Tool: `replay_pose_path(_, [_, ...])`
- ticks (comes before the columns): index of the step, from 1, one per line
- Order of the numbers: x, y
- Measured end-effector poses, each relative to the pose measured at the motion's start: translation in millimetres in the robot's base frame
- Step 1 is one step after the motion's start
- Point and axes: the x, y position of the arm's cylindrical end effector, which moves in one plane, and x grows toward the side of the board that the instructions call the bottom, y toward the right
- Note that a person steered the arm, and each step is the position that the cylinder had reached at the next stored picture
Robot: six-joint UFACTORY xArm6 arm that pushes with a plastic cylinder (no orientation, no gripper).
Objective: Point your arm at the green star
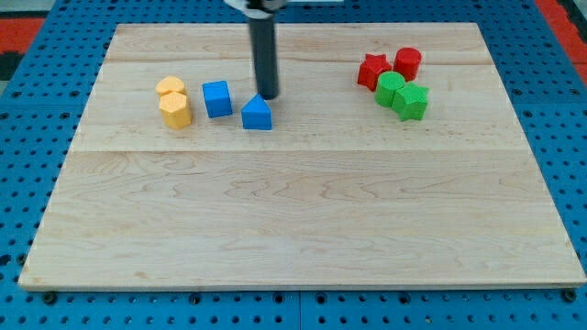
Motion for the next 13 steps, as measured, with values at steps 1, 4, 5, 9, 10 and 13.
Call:
replay_pose_path(1, [21,-32])
replay_pose_path(4, [54,-17])
replay_pose_path(5, [58,-17])
replay_pose_path(9, [52,14])
replay_pose_path(10, [52,14])
replay_pose_path(13, [49,12])
